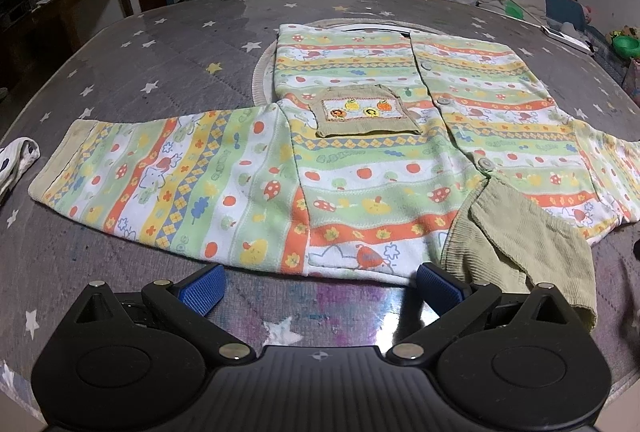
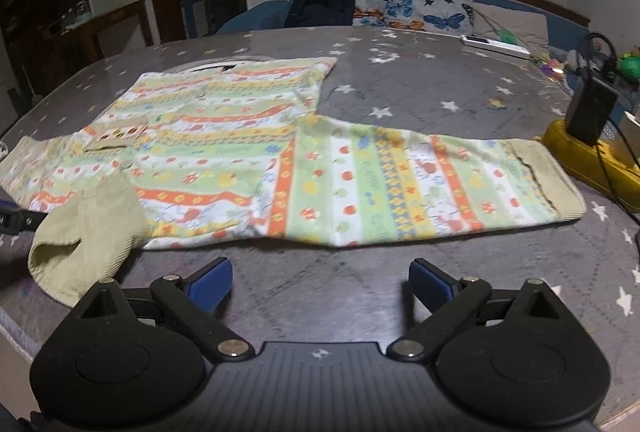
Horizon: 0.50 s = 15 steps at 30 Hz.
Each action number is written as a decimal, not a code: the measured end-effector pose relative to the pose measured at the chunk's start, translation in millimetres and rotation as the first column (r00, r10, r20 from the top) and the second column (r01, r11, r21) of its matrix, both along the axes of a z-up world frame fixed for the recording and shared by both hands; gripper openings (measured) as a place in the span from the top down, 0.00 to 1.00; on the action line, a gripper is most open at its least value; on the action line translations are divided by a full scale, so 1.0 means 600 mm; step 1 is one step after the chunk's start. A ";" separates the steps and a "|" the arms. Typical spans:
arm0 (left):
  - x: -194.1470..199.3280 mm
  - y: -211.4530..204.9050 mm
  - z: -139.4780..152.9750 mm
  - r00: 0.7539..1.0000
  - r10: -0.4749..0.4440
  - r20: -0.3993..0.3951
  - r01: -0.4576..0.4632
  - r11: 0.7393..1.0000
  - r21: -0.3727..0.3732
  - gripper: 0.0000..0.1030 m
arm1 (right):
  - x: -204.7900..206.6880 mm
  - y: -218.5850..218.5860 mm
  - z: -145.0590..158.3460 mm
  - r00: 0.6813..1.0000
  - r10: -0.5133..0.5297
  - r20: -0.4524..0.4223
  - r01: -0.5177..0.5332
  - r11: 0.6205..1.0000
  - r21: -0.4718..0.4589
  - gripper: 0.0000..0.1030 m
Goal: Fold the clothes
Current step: 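Move the right tool to the khaki cuff of the nearby sleeve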
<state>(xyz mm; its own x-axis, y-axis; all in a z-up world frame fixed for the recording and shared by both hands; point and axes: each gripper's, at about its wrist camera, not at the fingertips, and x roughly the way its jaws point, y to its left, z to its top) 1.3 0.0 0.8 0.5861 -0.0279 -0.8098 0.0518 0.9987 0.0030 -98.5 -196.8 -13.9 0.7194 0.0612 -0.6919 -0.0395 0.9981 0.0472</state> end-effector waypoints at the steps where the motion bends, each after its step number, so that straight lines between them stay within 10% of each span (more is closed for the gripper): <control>1: -0.001 0.000 -0.001 1.000 0.001 -0.002 -0.001 1.000 -0.001 0.00 | 0.002 -0.006 0.001 1.000 -0.011 0.003 0.011 1.000 0.002 0.08; 15: -0.003 0.001 0.020 1.000 0.002 0.029 -0.002 1.000 0.025 0.00 | 0.026 -0.110 0.012 0.981 -0.192 0.033 0.192 0.981 0.012 0.15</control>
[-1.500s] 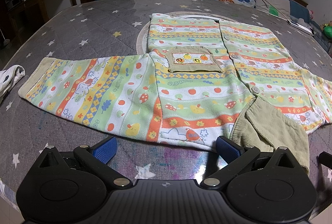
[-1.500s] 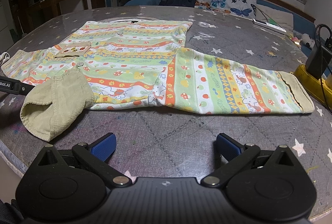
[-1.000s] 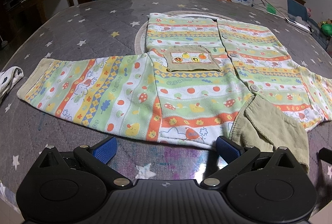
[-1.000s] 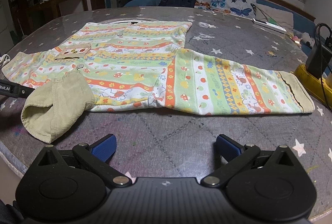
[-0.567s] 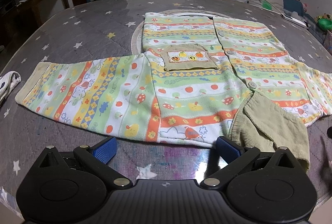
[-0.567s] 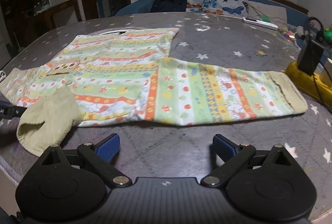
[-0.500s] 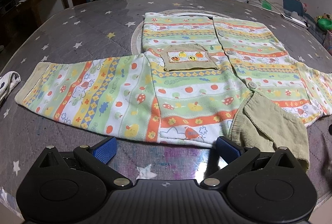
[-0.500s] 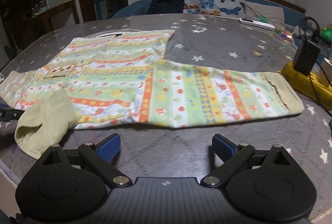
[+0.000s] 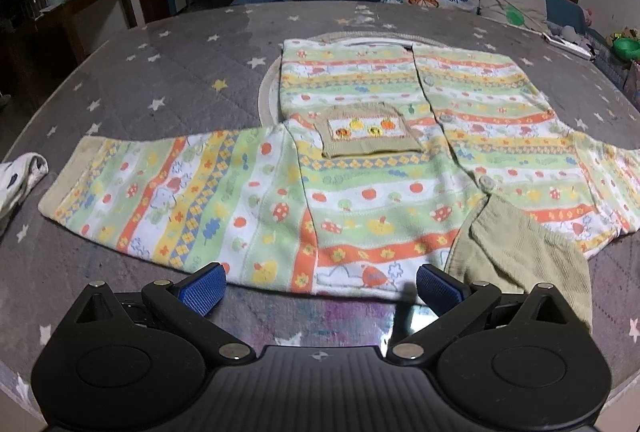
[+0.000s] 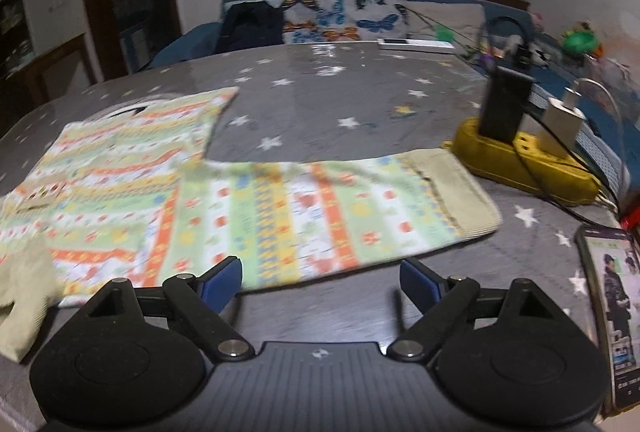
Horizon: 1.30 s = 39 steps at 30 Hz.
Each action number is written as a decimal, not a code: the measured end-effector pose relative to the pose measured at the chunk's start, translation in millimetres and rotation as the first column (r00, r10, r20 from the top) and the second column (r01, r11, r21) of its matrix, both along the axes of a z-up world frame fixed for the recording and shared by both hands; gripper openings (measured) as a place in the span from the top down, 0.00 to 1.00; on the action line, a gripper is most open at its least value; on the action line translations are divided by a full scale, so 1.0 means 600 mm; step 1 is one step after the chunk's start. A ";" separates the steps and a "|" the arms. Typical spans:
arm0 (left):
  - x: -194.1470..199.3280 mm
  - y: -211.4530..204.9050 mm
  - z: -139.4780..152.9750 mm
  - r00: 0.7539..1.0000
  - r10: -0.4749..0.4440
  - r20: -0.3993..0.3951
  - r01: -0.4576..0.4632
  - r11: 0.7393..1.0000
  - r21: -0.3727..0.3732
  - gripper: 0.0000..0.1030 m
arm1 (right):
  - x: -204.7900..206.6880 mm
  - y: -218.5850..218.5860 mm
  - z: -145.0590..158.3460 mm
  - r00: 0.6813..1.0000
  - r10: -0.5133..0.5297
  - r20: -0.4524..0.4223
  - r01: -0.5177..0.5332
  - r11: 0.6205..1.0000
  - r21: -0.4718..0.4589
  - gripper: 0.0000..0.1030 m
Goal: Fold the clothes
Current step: 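Move the right tool to the khaki cuff of the nearby sleeve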
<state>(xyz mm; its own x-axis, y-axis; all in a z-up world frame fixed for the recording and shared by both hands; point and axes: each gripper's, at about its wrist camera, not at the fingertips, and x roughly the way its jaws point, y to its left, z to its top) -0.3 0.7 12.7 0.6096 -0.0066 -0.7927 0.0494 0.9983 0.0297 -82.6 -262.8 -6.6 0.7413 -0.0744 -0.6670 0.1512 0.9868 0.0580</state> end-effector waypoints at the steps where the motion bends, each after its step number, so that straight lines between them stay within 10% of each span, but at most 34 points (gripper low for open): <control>1: 0.000 -0.001 0.003 1.000 -0.002 0.006 0.002 1.000 0.003 0.00 | 0.001 -0.008 0.000 1.000 -0.014 0.002 0.014 1.000 0.002 0.16; 39: 0.032 -0.103 0.034 0.987 -0.162 0.023 0.162 0.987 -0.005 0.00 | 0.070 -0.132 -0.013 0.978 -0.207 -0.007 0.207 0.978 -0.025 0.24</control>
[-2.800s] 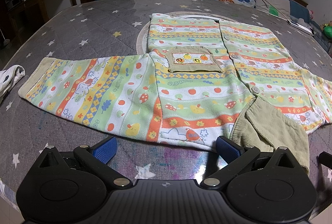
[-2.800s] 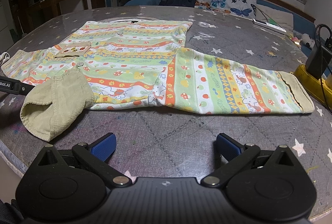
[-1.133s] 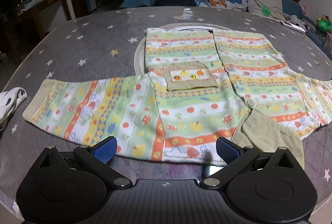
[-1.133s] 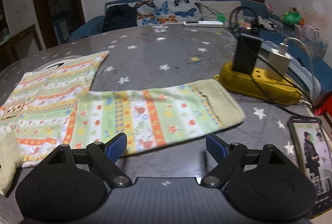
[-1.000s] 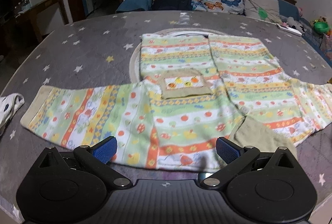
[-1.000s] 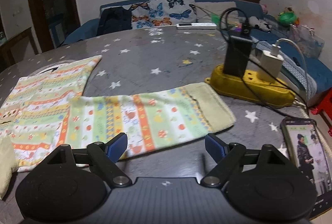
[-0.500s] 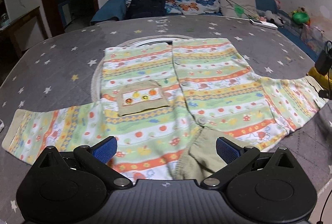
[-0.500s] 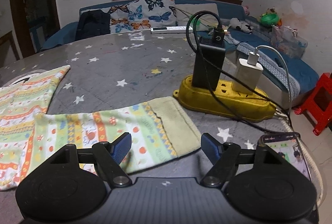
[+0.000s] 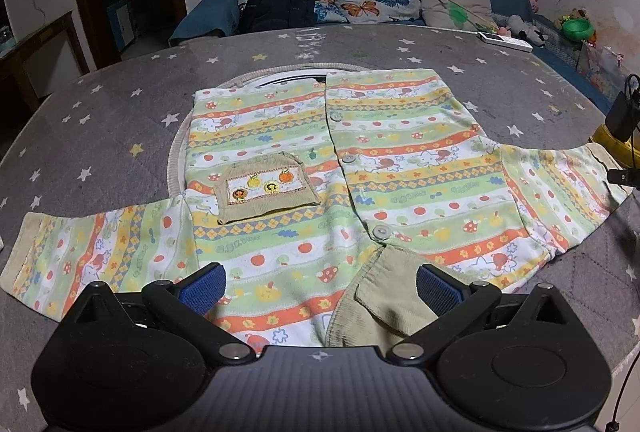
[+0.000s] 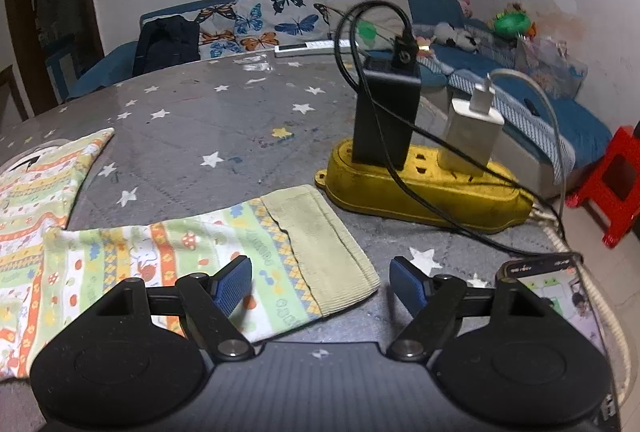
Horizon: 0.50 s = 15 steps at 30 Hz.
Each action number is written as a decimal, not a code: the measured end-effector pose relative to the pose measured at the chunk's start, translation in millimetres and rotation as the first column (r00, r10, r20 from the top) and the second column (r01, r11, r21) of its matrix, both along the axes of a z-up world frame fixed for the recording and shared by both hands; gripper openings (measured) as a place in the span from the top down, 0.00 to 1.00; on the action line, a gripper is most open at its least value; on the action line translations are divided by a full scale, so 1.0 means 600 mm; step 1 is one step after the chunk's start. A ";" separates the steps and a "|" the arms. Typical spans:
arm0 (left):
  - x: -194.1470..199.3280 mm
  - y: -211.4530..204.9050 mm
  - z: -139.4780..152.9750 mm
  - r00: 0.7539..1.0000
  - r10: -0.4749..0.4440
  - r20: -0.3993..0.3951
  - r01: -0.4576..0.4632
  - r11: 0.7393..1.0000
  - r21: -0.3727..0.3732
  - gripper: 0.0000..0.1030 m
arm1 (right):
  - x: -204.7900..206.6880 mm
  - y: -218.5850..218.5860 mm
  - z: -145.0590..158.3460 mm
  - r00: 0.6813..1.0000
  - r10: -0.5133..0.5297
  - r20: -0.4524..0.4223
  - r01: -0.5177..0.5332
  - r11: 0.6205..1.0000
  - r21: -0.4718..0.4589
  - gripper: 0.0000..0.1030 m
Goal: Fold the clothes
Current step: 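Move the right tool to the khaki cuff of the nearby sleeve, then grasp the sleeve cuff with the right tool and lift it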
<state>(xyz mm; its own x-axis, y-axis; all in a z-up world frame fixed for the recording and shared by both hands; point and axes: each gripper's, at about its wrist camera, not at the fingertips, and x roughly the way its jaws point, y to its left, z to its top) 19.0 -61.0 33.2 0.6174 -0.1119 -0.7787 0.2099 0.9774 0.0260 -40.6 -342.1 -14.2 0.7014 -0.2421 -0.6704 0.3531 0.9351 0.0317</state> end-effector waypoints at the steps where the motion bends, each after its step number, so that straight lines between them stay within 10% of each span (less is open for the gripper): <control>1: 0.000 0.000 0.000 1.000 -0.001 0.000 0.001 1.000 0.002 0.00 | 0.002 -0.003 -0.003 1.000 -0.001 -0.004 0.001 1.000 0.010 0.24; 7: 0.003 0.000 -0.005 1.000 0.002 -0.010 -0.002 1.000 0.005 0.00 | 0.010 0.002 -0.012 1.000 0.021 -0.016 -0.021 1.000 0.013 0.30; 15: 0.002 -0.005 -0.006 1.000 -0.007 -0.009 0.007 1.000 0.007 0.00 | 0.007 -0.005 -0.006 1.000 0.022 0.001 -0.022 0.999 0.044 0.69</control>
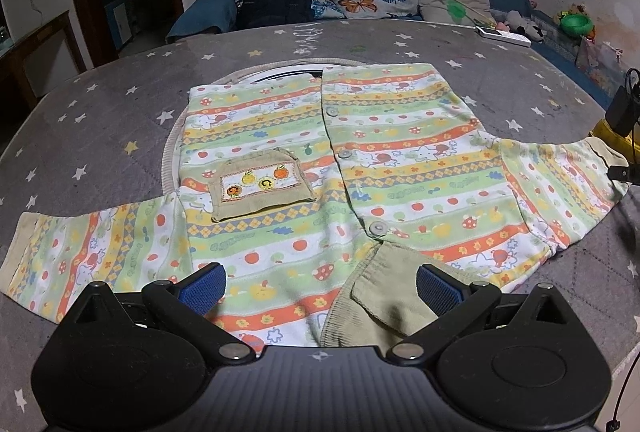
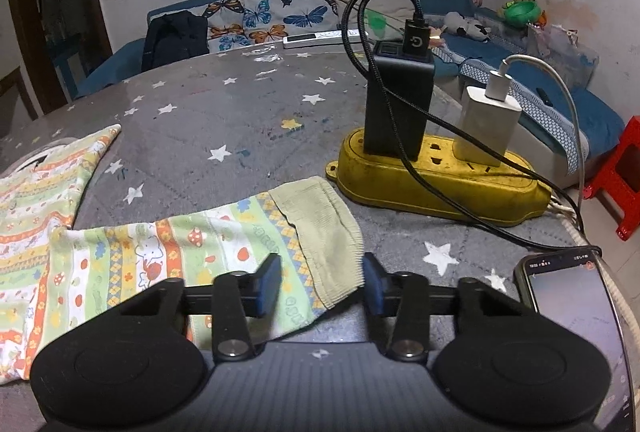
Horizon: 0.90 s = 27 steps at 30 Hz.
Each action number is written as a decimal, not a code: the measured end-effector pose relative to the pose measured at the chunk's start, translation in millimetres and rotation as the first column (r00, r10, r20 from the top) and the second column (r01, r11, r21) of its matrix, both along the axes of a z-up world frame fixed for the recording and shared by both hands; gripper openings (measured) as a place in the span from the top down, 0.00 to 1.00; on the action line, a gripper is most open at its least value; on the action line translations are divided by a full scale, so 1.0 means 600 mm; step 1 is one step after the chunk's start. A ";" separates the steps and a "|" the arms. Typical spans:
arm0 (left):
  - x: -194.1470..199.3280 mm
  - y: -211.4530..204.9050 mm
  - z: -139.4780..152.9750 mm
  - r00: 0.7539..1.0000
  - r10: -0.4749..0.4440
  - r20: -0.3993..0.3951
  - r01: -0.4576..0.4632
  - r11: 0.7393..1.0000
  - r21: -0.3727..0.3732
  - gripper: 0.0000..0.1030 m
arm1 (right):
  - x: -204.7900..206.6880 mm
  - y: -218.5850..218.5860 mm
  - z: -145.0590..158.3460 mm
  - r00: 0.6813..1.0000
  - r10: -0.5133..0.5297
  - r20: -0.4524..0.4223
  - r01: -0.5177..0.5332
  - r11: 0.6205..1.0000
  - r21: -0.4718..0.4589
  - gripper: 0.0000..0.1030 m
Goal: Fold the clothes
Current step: 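Grasp the sleeve cuff with the right tool and lift it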
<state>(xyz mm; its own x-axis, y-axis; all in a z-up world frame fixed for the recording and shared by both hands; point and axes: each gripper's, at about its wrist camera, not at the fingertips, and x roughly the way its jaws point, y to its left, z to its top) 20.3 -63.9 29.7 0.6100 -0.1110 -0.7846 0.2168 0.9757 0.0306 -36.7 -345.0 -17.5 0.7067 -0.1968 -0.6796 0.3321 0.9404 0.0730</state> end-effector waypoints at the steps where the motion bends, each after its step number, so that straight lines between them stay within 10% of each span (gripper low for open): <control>1: 0.000 0.000 0.000 1.000 0.000 0.000 0.000 1.000 0.001 0.00 | -0.003 -0.001 0.003 1.000 0.000 0.010 0.000 1.000 0.016 0.79; 12: -0.004 -0.002 -0.002 1.000 -0.006 0.001 0.006 1.000 -0.008 0.00 | -0.032 0.068 0.080 0.971 0.163 0.173 -0.183 0.977 0.109 0.90; 27: -0.013 0.030 -0.010 1.000 0.028 -0.008 -0.028 0.998 -0.049 0.00 | 0.012 0.270 0.160 0.826 0.464 0.320 -0.542 0.810 0.224 0.90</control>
